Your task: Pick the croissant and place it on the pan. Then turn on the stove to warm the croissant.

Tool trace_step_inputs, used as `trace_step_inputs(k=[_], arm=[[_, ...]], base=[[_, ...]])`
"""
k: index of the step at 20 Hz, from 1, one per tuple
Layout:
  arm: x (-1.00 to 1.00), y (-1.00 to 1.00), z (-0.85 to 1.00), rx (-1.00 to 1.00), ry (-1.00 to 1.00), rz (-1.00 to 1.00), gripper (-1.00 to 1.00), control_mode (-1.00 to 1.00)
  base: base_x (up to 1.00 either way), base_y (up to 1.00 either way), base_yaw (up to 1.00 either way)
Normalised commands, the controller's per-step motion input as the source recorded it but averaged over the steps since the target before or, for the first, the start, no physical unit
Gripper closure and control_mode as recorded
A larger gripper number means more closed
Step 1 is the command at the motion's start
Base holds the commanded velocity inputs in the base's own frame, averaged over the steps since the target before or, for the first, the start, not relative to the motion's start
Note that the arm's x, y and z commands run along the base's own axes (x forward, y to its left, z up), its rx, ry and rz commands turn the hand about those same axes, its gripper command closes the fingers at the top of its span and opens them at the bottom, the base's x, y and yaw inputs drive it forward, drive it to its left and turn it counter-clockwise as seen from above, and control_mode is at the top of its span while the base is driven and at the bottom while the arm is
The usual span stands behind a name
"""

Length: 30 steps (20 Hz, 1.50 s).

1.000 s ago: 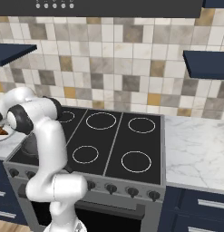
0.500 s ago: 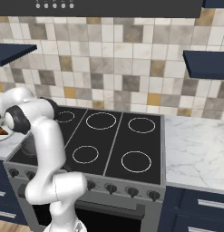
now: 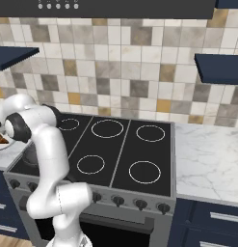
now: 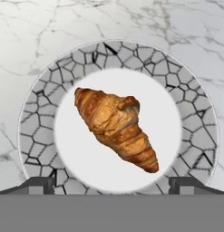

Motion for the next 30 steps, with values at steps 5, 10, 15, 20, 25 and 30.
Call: trace_step_inputs(k=[5, 10, 15, 20, 25, 30], arm=[[0.08, -0.04, -0.13, 0.00, 0.00, 0.00, -1.00, -1.00], [0.15, 0.00, -0.11, 0.00, 0.00, 0.00, -1.00, -1.00], [0.16, 0.00, -0.17, 0.00, 0.00, 0.00, -1.00, -1.00], [0.21, 0.02, -0.20, 0.00, 0.00, 0.00, -1.00, -1.00], [0.12, 0.11, -0.16, 0.00, 0.00, 0.00, -1.00, -1.00], [0.00, 0.24, -0.07, 0.00, 0.00, 0.00, -1.00, -1.00]], base=[[0.00, 0.00, 0.00], [0.00, 0.00, 0.00], [0.00, 0.00, 0.00], [0.00, 0.00, 0.00], [0.00, 0.00, 0.00], [0.00, 0.00, 0.00]])
